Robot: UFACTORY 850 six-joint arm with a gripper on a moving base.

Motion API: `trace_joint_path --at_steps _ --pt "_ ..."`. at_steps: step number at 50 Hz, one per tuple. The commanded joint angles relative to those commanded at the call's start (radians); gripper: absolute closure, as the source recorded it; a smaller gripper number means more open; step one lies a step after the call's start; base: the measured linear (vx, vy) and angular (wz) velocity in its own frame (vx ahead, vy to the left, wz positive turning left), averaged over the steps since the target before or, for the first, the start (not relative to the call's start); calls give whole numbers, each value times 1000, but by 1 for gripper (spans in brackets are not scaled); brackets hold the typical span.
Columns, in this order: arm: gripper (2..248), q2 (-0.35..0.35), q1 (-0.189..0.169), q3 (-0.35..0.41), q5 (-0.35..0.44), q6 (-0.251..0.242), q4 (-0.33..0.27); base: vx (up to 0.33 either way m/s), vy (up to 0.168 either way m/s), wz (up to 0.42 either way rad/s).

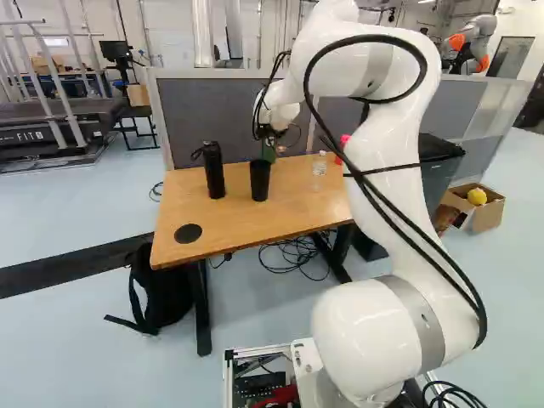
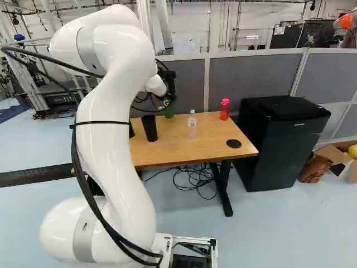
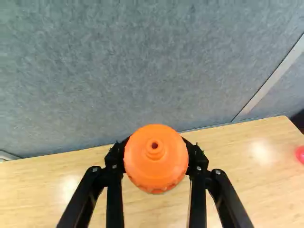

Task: Pick up the green bottle from the table

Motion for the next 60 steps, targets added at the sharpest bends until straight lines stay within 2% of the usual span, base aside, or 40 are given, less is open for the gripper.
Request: trace_joint_path --at_steps 34,60 --pt "216 140 11 101 0 0 0 0 0 0" --pt "216 199 12 115 0 0 0 0 0 0"
